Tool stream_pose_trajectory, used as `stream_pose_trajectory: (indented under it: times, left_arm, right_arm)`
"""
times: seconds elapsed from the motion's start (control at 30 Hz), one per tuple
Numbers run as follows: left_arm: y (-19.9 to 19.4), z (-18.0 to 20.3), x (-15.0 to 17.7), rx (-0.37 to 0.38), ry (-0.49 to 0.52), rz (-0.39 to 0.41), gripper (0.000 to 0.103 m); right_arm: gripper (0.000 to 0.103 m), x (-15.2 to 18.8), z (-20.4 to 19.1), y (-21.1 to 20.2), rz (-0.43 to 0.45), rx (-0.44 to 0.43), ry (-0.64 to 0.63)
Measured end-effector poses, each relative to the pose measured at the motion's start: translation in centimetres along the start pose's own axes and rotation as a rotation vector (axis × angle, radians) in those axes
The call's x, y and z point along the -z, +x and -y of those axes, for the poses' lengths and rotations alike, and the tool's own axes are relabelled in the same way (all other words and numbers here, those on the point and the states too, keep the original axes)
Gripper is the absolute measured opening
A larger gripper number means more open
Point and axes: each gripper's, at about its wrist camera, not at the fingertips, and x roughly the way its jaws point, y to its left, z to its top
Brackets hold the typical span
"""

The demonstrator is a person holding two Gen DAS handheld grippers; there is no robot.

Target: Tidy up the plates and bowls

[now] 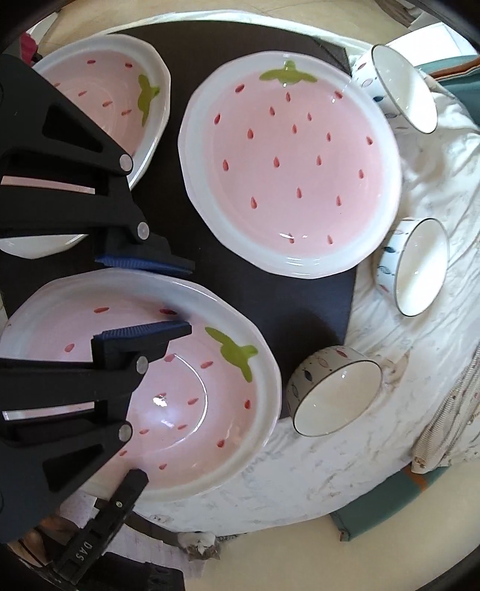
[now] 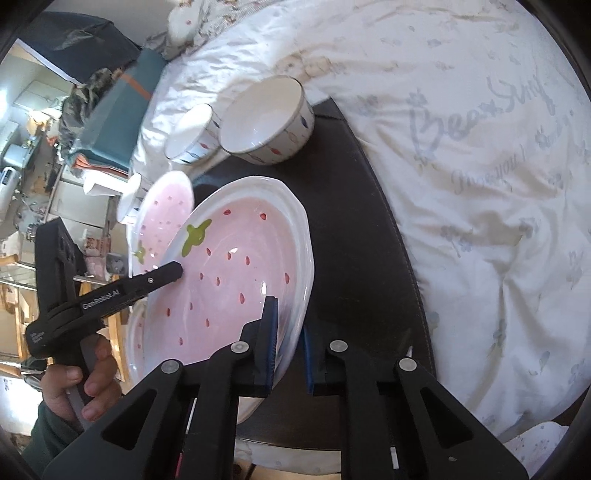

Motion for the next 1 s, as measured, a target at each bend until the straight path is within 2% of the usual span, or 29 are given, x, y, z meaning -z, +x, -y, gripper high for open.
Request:
stream_pose_trajectory:
  times: [0.23, 0.43, 0.6, 0.77, 1.0]
  left_arm:
    - [-2.0, -2.3, 1.2, -0.007, -0.019, 0.007, 0.021]
    - [-4.1, -5.3, 3.0, -0.008, -0.062, 0.032, 0.021]
    - [-6.3, -8.0, 4.0, -0.007, -0.092, 0.06, 0.021]
    - [-8.1, -11.2, 5.0, -0.032, -0.126, 0.087, 0.021]
    - [-8.8, -14.3, 6.4, -0.069, -0.161, 0.099, 0.021]
  right_arm:
    - [0.014, 0.5, -2.5, -0.6, 0.009, -0.007, -0.059]
    - [0.014, 1.5, -5.1, 0.7, -0.021, 0.003, -0.125]
    - [0.014, 2.6, -7.0, 2.1, -0.051, -0.026, -0.148]
    - [0.014, 3.7, -9.7, 3.9, -0.088, -0.056, -0.199]
    - [0.014, 5.1, -12.8, 6.0, -0.124, -0.052, -0.247]
